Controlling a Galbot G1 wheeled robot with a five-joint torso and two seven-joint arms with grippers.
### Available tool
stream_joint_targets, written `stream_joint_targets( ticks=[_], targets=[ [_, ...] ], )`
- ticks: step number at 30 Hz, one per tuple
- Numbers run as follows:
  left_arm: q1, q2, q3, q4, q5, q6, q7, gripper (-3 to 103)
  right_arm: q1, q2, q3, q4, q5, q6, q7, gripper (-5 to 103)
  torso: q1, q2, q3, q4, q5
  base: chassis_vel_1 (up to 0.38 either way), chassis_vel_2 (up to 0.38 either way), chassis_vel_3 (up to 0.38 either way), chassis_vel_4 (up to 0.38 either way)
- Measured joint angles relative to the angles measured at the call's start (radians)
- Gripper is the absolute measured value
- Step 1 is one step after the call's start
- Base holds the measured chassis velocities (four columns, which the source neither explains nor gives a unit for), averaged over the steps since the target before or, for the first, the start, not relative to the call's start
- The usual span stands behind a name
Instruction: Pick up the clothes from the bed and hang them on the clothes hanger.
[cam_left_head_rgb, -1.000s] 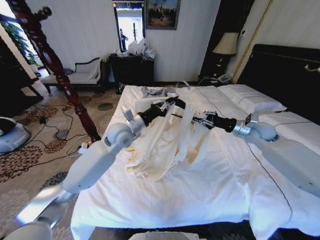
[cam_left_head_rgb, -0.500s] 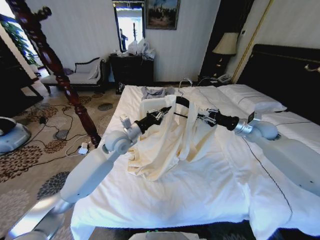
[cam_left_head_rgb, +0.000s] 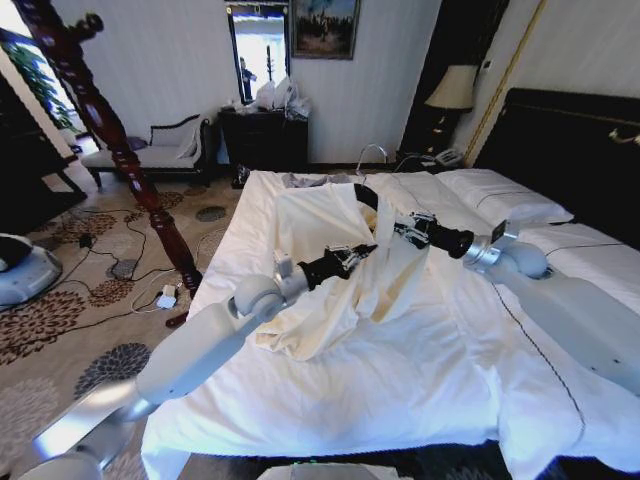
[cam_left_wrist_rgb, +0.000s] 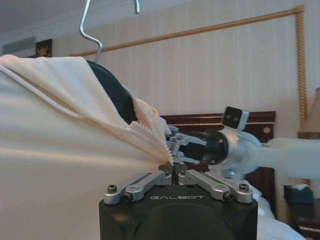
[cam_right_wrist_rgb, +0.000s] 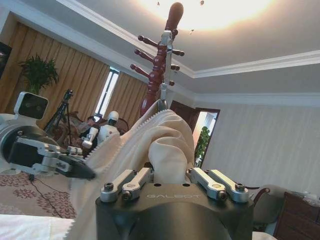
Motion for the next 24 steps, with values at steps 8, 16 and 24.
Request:
stream_joint_targets(
  ticks=[8,16,24],
  targets=[
    [0.029,0.021,-0.008,-0.055,0.037,0.014,-0.101,8,-0.003,-0.004,0.003,-0.004,0.019,0.006,-0.004,20,0.000,0.000,0.000,0.0002,0.0000,0.000,0.000,0.000,0.000],
    [0.107,0.114,-0.052,-0.184,0.031,0.116,-0.174,35,0.005,0.008,0.000,-0.017,0.124,-0.015,-0.050,20,0.000,0.000,0.000,0.0002,-0.0003,0.000,0.000,0.000,0.000],
    [0.241,0.203,-0.255,-0.301,0.027,0.139,-0.177,68,0.004,0.014,0.008,-0.035,0.119,0.008,-0.100,20,0.000,0.000,0.000,0.0004,-0.0004,0.000,0.000,0.000,0.000]
  ],
)
